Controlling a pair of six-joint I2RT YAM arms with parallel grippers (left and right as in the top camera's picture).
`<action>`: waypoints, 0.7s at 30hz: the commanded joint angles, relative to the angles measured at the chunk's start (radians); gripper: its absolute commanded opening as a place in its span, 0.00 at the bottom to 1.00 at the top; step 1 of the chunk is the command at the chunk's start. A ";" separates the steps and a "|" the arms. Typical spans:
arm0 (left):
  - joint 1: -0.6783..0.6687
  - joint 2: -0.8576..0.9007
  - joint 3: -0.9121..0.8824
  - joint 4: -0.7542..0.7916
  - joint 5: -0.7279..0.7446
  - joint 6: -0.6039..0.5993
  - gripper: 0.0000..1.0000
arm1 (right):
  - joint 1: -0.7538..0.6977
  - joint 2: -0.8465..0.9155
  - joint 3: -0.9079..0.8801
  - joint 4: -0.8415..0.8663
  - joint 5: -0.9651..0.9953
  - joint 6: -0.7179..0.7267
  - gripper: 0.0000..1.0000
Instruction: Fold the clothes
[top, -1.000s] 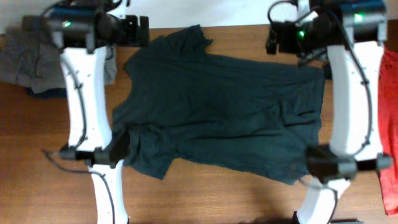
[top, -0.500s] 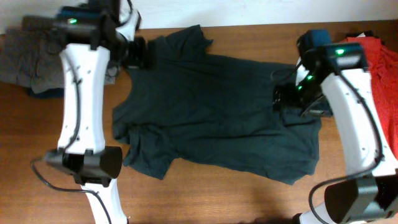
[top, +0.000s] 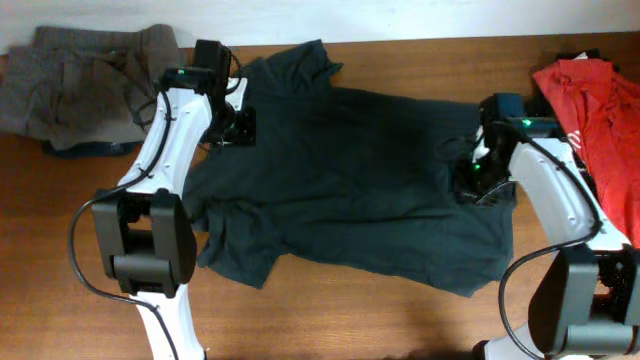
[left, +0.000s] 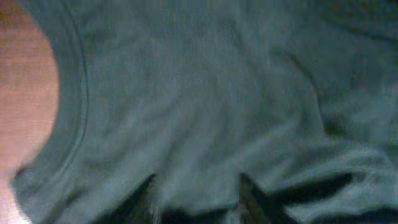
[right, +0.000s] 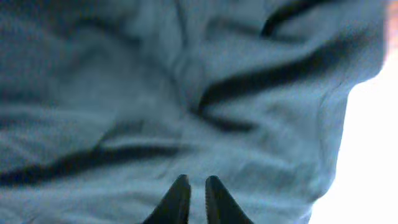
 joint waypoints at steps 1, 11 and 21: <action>0.026 -0.001 -0.052 0.070 0.008 0.009 0.18 | -0.046 -0.001 -0.017 0.051 -0.009 0.008 0.13; 0.053 0.035 -0.129 0.116 0.011 0.010 0.01 | -0.096 0.117 -0.040 0.074 -0.013 0.005 0.04; 0.053 0.130 -0.129 0.134 0.014 0.009 0.01 | -0.125 0.213 -0.040 0.124 -0.017 0.005 0.04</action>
